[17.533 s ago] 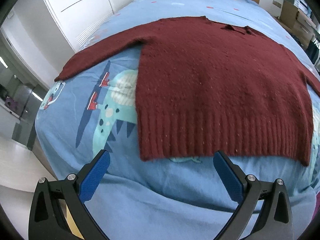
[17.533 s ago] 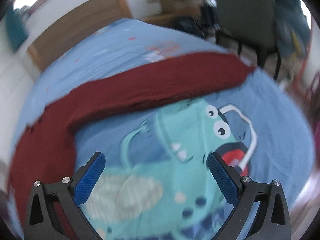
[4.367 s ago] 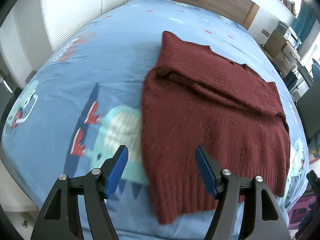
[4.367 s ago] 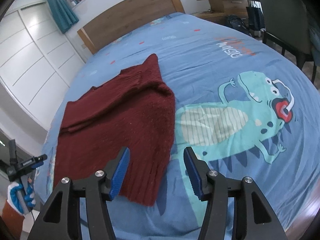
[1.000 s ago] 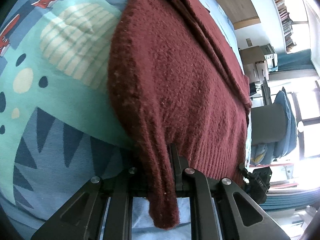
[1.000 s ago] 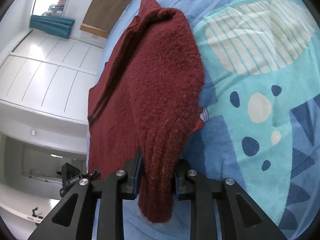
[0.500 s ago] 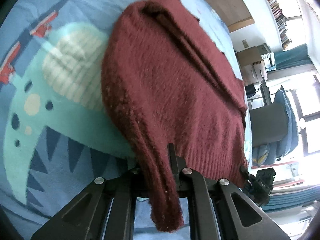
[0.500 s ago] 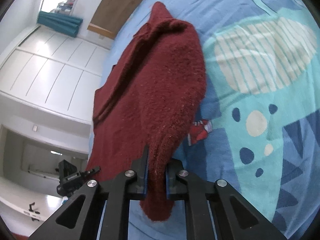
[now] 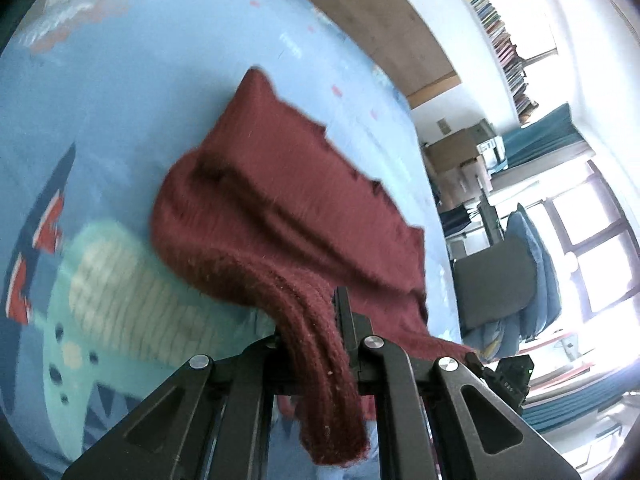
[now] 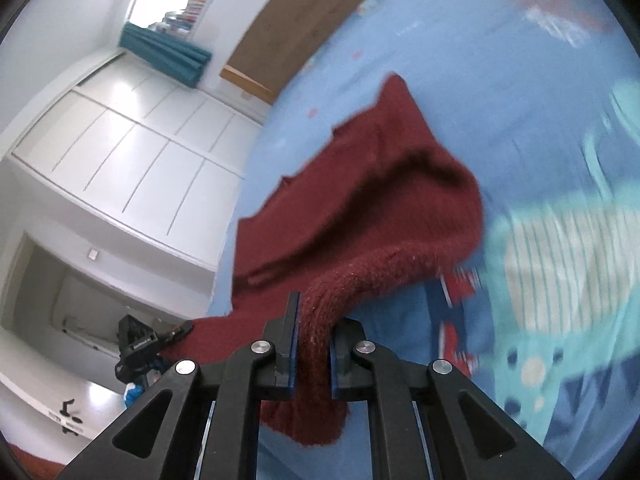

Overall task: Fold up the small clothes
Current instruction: 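Lift the hem with both grippers and fold it toward the collar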

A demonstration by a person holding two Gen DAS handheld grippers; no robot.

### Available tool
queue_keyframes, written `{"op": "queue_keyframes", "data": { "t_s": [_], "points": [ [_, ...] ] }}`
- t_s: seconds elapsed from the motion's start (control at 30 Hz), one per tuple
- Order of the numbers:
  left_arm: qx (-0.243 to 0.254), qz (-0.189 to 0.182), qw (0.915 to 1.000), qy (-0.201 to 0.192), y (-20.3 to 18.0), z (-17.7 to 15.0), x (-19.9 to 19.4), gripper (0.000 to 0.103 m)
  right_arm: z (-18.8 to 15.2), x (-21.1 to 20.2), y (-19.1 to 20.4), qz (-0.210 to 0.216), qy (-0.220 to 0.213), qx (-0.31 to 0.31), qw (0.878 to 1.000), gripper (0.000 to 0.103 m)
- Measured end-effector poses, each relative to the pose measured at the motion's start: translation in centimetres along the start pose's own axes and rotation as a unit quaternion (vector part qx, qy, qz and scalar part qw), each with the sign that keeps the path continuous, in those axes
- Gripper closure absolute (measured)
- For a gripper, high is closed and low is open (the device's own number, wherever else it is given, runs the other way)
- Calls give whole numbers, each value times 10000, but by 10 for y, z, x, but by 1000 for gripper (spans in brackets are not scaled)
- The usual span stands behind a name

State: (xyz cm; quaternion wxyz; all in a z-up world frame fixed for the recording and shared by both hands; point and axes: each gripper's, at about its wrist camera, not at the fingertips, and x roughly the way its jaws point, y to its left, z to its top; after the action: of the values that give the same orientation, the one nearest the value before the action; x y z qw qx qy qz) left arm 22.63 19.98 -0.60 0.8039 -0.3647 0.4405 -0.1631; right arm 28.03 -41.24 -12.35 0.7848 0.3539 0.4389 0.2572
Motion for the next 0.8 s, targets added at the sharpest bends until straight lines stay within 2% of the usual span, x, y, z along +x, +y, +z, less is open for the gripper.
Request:
{"op": "queue_keyframes", "data": {
  "t_s": [0.1, 0.27, 0.4, 0.57, 0.8],
  "points": [
    [71, -23, 9999, -133, -8, 22, 4, 96, 28, 5, 18, -42, -70, -289, 9996, 92],
    [216, 103, 9993, -282, -18, 59, 26, 96, 69, 17, 33, -79, -279, -422, 9987, 92],
    [325, 278, 9986, -312, -21, 85, 51, 96, 104, 37, 36, -322, -354, -489, 9977, 92],
    [276, 539, 9979, -244, -9, 109, 91, 96, 134, 67, 27, -606, -327, -419, 9967, 92],
    [119, 1129, 9935, 74, 19, 130, 155, 96, 159, 117, -11, -1057, -121, 31, 9943, 92]
  ]
}}
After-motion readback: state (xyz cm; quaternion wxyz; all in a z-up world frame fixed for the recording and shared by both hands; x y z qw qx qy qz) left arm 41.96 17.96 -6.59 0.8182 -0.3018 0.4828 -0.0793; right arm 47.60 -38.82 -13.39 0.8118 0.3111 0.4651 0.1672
